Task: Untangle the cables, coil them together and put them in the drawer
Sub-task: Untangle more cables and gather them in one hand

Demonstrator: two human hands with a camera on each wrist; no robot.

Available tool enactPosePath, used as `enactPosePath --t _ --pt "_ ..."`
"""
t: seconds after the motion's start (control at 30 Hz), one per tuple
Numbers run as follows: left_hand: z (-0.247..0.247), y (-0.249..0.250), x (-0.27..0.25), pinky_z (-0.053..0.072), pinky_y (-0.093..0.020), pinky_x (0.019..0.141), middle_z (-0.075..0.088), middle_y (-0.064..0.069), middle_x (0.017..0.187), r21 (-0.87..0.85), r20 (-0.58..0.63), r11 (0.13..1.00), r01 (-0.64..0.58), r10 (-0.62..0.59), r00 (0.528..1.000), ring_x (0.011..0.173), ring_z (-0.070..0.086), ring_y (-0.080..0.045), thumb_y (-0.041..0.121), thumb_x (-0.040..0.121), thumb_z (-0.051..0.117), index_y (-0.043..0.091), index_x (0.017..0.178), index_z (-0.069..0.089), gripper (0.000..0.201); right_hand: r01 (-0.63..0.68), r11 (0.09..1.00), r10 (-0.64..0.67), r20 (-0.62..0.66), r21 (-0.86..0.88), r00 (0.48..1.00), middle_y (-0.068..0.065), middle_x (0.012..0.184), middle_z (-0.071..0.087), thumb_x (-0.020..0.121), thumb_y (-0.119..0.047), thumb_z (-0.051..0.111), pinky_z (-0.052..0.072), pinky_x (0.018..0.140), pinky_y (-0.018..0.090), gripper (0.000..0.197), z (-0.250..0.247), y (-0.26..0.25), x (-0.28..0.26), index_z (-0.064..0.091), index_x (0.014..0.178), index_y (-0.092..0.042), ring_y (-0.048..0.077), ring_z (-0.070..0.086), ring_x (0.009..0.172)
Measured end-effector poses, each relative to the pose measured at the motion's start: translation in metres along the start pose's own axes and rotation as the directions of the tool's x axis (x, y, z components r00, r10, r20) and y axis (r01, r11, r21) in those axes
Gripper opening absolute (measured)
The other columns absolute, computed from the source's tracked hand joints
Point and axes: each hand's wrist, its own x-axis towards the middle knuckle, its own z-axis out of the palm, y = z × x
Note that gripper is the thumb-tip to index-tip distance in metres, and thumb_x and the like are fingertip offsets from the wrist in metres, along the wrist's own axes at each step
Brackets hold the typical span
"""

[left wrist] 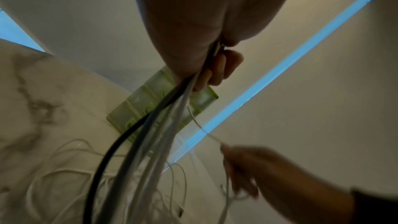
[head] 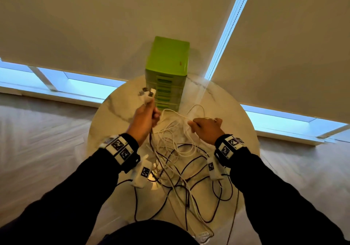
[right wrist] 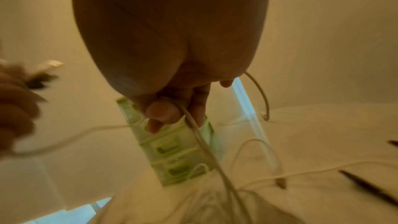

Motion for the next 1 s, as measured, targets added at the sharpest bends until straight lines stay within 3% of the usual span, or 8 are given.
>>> enactPosePath --t 0.17,0.23,0.4,0.47,0.6,0.73,0.83,1.0 --pt "0.024 -0.021 -0.003 0.036 -0.025 0.059 0.069 -0.004 0.085 0.239 0.036 0.967 0.090 -0.102 0.994 0.061 0.050 -0.006 0.041 0.109 0.033 0.017 0.084 0.065 0.047 0.139 0.982 -0.132 -0.061 0.125 0.989 -0.013 0.060 0.054 0.107 -0.044 0.032 0.021 0.092 0.043 0.039 -0.015 -0.045 0.000 0.056 0.080 -0.028 0.013 0.061 0.086" --pt "0.023 -0.024 0.002 0.033 -0.030 0.060 0.067 0.000 0.080 0.204 0.005 0.973 0.112 -0.116 0.993 0.067 0.048 -0.012 0.046 0.108 0.034 0.025 0.078 0.071 0.052 0.194 0.971 -0.185 -0.073 0.139 0.980 -0.016 0.060 0.051 0.107 -0.043 0.034 0.021 0.094 0.044 0.035 -0.017 -0.053 -0.005 0.054 0.080 -0.031 0.012 0.060 0.085" --pt "0.023 -0.021 0.011 0.032 -0.028 0.054 0.064 -0.001 0.068 0.119 -0.028 0.975 0.186 -0.184 0.982 0.061 0.050 -0.012 0.046 0.108 0.034 0.014 0.081 0.069 0.054 0.256 0.965 -0.251 -0.074 0.064 0.965 -0.017 0.072 0.055 0.106 -0.050 0.032 0.020 0.098 0.046 0.029 -0.007 -0.053 -0.015 0.053 0.090 -0.037 0.009 0.059 0.090" --pt "0.026 -0.018 0.009 0.030 -0.026 0.052 0.066 -0.001 0.068 0.004 -0.011 0.982 0.187 -0.187 0.982 0.058 0.050 -0.011 0.041 0.109 0.035 0.014 0.079 0.063 0.050 0.259 0.962 -0.254 -0.067 0.082 0.965 -0.019 0.078 0.057 0.106 -0.051 0.029 0.018 0.101 0.047 0.028 -0.004 -0.053 -0.017 0.054 0.103 -0.040 0.008 0.060 0.095" --pt "0.028 -0.006 0.013 0.031 -0.024 0.055 0.045 0.003 0.059 -0.385 -0.048 0.900 0.205 -0.242 0.969 0.058 0.042 -0.013 0.039 0.108 0.038 0.018 0.076 0.043 0.039 0.237 0.950 -0.267 0.141 0.202 0.953 -0.016 0.069 0.056 0.106 -0.053 0.021 0.013 0.105 0.047 0.043 0.006 -0.054 -0.028 0.051 0.085 -0.031 0.011 0.059 0.091" --pt "0.016 0.009 0.016 0.032 -0.024 0.055 0.035 0.006 0.054 -0.466 -0.038 0.875 0.131 -0.168 0.985 0.052 0.041 -0.011 0.040 0.108 0.038 0.021 0.074 0.040 0.039 0.124 0.963 -0.192 0.289 0.239 0.938 -0.004 0.075 0.064 0.105 -0.055 0.016 0.015 0.104 0.045 0.051 0.029 -0.031 -0.033 0.048 0.075 -0.029 0.010 0.058 0.084" --pt "-0.010 0.027 0.021 0.026 -0.023 0.050 0.032 0.008 0.052 -0.495 -0.095 0.869 0.020 -0.077 0.992 0.046 0.031 -0.008 0.038 0.108 0.036 0.021 0.072 0.038 0.040 0.041 0.990 -0.088 0.372 0.133 0.924 -0.010 0.075 0.062 0.099 -0.066 0.010 0.014 0.108 0.051 0.065 0.044 0.000 -0.036 0.058 0.077 -0.028 0.009 0.057 0.091" --pt "-0.027 0.033 0.013 0.025 -0.022 0.055 0.031 0.005 0.061 -0.107 -0.150 0.979 -0.172 0.155 0.976 0.052 0.029 -0.006 0.023 0.110 0.033 0.021 0.075 0.041 0.035 -0.012 0.999 0.001 0.225 0.049 0.974 -0.009 0.084 0.070 0.101 -0.063 0.015 0.011 0.110 0.057 0.056 0.039 0.010 -0.025 0.058 0.083 -0.032 0.014 0.062 0.101"
